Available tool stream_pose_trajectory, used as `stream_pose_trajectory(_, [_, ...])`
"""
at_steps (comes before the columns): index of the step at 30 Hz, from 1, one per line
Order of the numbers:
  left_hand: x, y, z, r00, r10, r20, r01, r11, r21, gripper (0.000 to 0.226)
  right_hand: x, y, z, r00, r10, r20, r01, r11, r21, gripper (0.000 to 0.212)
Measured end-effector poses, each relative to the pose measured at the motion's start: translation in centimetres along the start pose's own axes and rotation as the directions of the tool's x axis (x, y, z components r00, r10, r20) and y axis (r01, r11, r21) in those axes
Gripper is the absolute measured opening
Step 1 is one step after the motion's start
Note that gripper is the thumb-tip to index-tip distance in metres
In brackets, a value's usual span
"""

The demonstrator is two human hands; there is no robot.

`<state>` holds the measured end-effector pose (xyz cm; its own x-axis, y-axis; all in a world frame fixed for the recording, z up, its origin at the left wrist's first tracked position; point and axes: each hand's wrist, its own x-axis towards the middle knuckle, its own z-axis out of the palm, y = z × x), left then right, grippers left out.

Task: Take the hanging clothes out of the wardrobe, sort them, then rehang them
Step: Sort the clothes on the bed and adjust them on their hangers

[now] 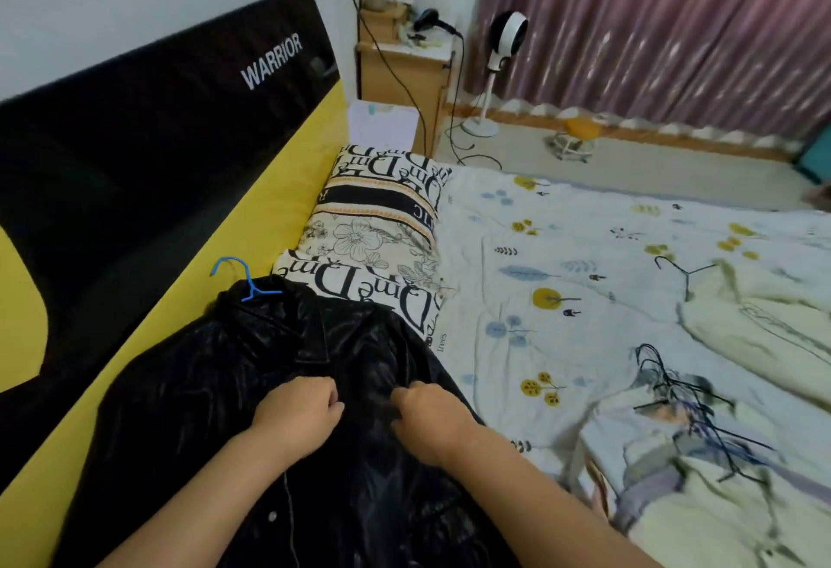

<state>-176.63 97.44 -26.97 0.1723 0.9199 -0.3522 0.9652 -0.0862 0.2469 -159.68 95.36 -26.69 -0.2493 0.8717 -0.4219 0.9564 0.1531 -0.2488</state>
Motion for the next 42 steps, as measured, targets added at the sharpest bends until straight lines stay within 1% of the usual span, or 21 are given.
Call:
stream_pose_trajectory(4, [-2.2, 4.4, 0.1, 0.995, 0.086, 0.059, -0.091, 0.993, 0.08, 0.023, -5.3, 2.9, -0.8, 0.998, 0.05, -0.022, -0.05, 0.999, 0.008, 0.034])
stream_pose_trajectory(8, [-4.2, 9.8, 0.5, 0.984, 0.171, 0.054, -0.177, 0.975, 0.132, 0.023, -10.9, 6.7, -1.2, 0.989, 0.135, -0.06, -0.135, 0.991, 0.008, 0.028])
stream_pose_trajectory(10, [-5.4, 12.8, 1.1, 0.977, 0.207, 0.056, -0.213, 0.967, 0.139, 0.024, -13.8, 9.0, -1.0, 0.982, 0.176, -0.066, -0.176, 0.984, 0.008, 0.031])
stream_pose_trajectory(12, [-6.6, 16.0, 2.0, 0.968, 0.242, 0.057, -0.248, 0.957, 0.149, 0.026, -16.8, 11.6, -0.5, 0.975, 0.211, -0.067, -0.211, 0.978, 0.008, 0.036])
stream_pose_trajectory(15, [-8.7, 20.8, 4.0, 0.952, 0.293, 0.088, -0.304, 0.939, 0.158, 0.026, -21.5, 15.4, 0.3, 0.962, 0.266, -0.062, -0.266, 0.964, 0.01, 0.038])
stream_pose_trajectory(18, [-10.8, 25.5, 6.7, 0.933, 0.332, 0.137, -0.353, 0.92, 0.171, 0.018, -26.0, 19.3, 1.7, 0.948, 0.314, -0.054, -0.313, 0.949, 0.027, 0.036])
stream_pose_trajectory(21, [-12.8, 29.9, 9.2, 0.915, 0.356, 0.19, -0.386, 0.91, 0.153, 0.015, -30.1, 23.2, 3.4, 0.927, 0.373, -0.032, -0.37, 0.927, 0.064, 0.04])
stream_pose_trajectory(23, [-14.1, 32.6, 10.7, 0.902, 0.376, 0.21, -0.408, 0.902, 0.14, 0.019, -32.5, 25.7, 4.4, 0.909, 0.415, -0.024, -0.412, 0.907, 0.082, 0.043])
stream_pose_trajectory(25, [-14.9, 34.8, 12.4, 0.893, 0.394, 0.218, -0.429, 0.892, 0.146, 0.029, -34.3, 27.9, 5.3, 0.887, 0.461, -0.026, -0.457, 0.883, 0.106, 0.041])
stream_pose_trajectory(26, [-15.0, 35.6, 13.2, 0.888, 0.399, 0.227, -0.437, 0.887, 0.15, 0.031, -35.1, 28.9, 5.7, 0.875, 0.483, -0.026, -0.477, 0.871, 0.118, 0.04])
stream_pose_trajectory(29, [-14.5, 37.7, 15.6, 0.872, 0.405, 0.274, -0.458, 0.873, 0.168, 0.026, -36.9, 31.8, 6.6, 0.844, 0.537, -0.017, -0.529, 0.836, 0.143, 0.04])
stream_pose_trajectory(31, [-14.1, 39.1, 17.1, 0.864, 0.415, 0.287, -0.472, 0.865, 0.17, 0.03, -37.6, 33.6, 7.2, 0.822, 0.57, -0.01, -0.561, 0.812, 0.161, 0.039])
stream_pose_trajectory(38, [-10.8, 43.0, 22.2, 0.869, 0.417, 0.268, -0.474, 0.857, 0.204, 0.036, -36.8, 39.3, 9.3, 0.763, 0.645, 0.031, -0.637, 0.744, 0.201, 0.037])
stream_pose_trajectory(42, [-7.8, 44.6, 23.9, 0.866, 0.421, 0.268, -0.472, 0.866, 0.165, 0.041, -35.1, 42.4, 9.9, 0.739, 0.671, 0.05, -0.666, 0.719, 0.199, 0.041])
